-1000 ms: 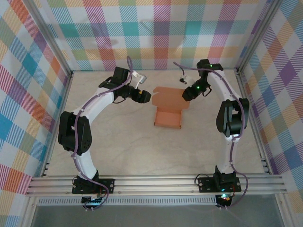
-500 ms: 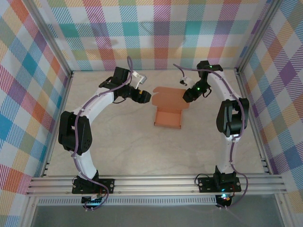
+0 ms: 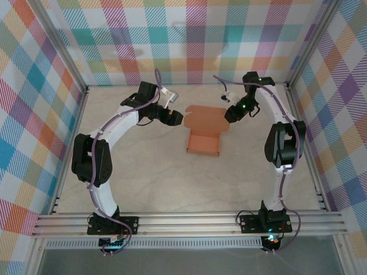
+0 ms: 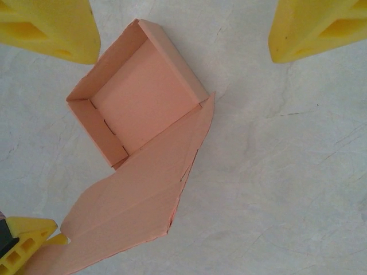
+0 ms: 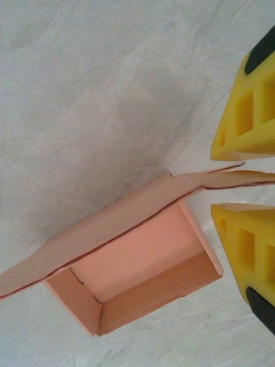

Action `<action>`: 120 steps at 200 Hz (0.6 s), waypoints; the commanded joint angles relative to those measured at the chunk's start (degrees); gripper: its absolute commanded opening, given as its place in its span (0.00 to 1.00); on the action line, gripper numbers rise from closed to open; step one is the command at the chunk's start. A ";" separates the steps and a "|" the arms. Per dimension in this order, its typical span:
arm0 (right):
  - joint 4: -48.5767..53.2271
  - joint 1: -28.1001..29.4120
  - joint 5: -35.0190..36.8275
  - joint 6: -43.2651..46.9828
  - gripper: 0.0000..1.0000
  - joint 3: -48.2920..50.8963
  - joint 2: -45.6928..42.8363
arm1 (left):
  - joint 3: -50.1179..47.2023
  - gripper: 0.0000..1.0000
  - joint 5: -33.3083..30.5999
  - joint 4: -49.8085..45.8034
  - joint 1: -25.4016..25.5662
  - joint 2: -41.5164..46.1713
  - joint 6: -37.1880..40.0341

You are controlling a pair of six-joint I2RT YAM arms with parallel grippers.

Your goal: Fold the paper box

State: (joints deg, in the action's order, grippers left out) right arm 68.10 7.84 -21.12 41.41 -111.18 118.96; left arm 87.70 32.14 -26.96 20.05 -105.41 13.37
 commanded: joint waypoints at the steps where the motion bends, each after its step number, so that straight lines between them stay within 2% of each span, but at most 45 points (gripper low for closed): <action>1: 1.40 -0.45 -2.60 1.33 0.24 0.50 -0.02 | 2.12 0.77 1.41 -0.98 -0.37 -0.82 1.20; 82: 2.22 -0.72 -4.06 1.72 0.20 -1.02 1.89 | 2.25 0.77 1.08 -1.56 -0.37 -1.22 1.57; 96: 2.56 -0.76 -4.01 1.88 0.11 -1.54 2.21 | 2.35 0.77 0.99 -1.45 -0.37 -1.12 1.56; 112: 2.82 -0.72 -3.75 1.92 0.07 -1.75 2.24 | 2.37 0.77 1.09 -1.32 -0.37 -1.20 1.44; 120: 2.94 -0.72 -3.58 1.96 0.00 -1.61 2.05 | 2.43 0.77 1.16 -1.21 -0.37 -1.27 1.37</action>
State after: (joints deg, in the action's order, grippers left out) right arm 68.75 7.46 -23.03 41.87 -111.22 120.20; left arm 88.01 32.12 -27.11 20.05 -105.82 13.61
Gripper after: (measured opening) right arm 0.077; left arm 0.767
